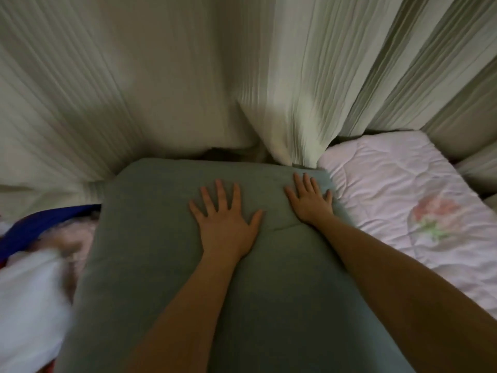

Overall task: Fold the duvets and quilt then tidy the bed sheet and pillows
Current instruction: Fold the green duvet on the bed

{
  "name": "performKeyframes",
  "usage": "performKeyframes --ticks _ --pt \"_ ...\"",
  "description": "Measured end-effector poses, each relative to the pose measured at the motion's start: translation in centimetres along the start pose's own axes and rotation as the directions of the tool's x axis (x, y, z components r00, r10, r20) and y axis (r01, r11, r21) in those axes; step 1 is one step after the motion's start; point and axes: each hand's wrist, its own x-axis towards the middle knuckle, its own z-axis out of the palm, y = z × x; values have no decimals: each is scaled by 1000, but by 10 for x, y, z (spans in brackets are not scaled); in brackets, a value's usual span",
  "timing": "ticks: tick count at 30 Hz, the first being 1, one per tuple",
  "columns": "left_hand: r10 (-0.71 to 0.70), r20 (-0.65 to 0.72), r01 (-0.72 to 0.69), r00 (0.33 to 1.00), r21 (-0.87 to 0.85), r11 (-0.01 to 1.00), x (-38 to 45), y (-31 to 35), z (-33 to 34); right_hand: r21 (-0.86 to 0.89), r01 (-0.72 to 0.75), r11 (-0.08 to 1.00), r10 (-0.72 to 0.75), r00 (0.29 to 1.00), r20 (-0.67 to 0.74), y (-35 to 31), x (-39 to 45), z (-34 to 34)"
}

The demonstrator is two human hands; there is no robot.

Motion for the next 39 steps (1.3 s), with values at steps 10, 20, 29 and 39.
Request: performKeyframes --ticks 10,20,29,39 --pt "-37 71 46 997 -122 992 -95 39 -40 132 104 986 -91 990 -104 -5 -148 -47" --pt "320 -70 -303 945 192 934 -232 43 2 136 -76 988 82 996 -42 73 -290 36" --pt "345 -177 -323 922 142 936 -299 25 37 37 95 995 -82 964 -253 75 -391 68" --pt "412 -225 -380 883 173 908 -326 51 50 50 145 988 -116 921 -373 122 -433 93"
